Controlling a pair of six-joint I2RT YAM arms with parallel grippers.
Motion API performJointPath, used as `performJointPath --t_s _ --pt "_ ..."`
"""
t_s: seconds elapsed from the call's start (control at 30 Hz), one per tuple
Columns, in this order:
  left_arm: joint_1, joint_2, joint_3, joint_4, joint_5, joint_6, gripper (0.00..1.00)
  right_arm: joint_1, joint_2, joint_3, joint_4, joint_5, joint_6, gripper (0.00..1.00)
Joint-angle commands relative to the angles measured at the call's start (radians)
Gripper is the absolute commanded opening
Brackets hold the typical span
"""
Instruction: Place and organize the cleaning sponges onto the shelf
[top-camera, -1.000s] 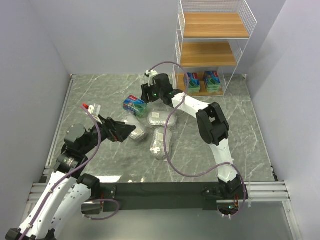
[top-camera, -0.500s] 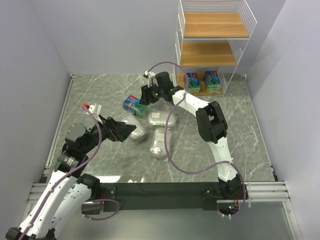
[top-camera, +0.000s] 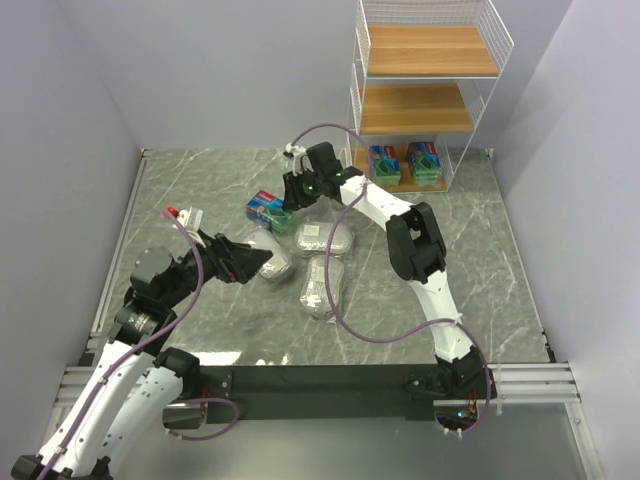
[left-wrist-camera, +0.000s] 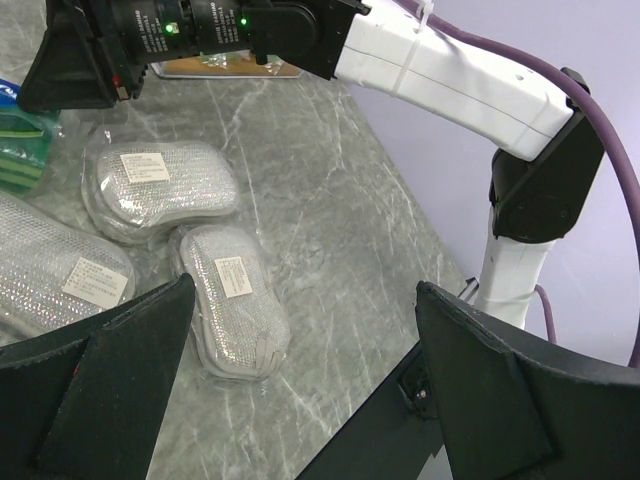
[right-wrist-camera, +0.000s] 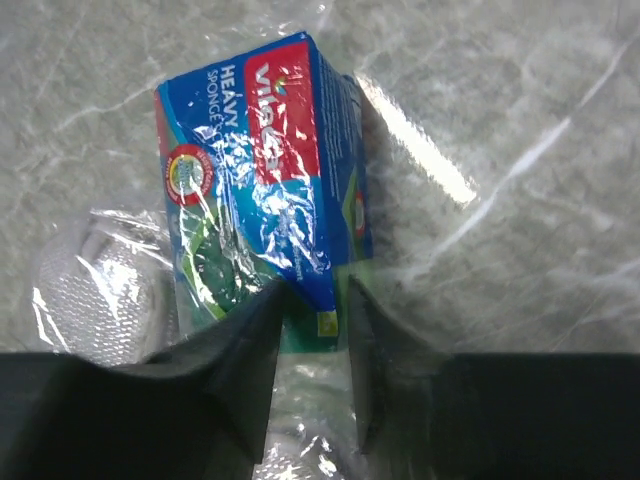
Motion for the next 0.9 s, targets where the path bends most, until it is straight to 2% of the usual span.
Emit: performJointPath --t_s 0.0,0.03,0.1,0.13,0.4,0.57,0.87 --pt "-0.004 -0.002 0.004 0.013 -0.008 0.007 0.99 0.006 0.035 0.063 -0.084 -0.050 -0.035 0.29" --pt "-0.004 -0.004 0.004 0.013 -0.007 0.005 0.99 0.003 0.032 0.056 -0.078 -0.053 -0.036 0.15" --pt "-0.004 -0.002 0.004 0.015 -0.007 0.007 0.99 0.003 0.018 0.029 -0.065 -0.060 -0.033 0.03" --pt "-0.003 -0.002 0.004 0.015 -0.007 0.007 0.99 0.001 0.008 0.022 -0.054 -0.060 -0.030 0.00" --pt "-0.004 -0.011 0.004 0.007 -0.011 0.005 0.99 -0.005 -0.014 0.002 -0.046 -0.054 -0.020 0.00" --pt "-0.004 -0.015 0.003 0.004 -0.011 0.004 0.99 -0.013 -0.124 -0.116 0.081 -0.046 0.043 0.00" --pt "-0.004 -0.008 0.001 0.009 -0.007 0.002 0.99 -0.039 -0.282 -0.218 0.247 -0.096 0.141 0.00"
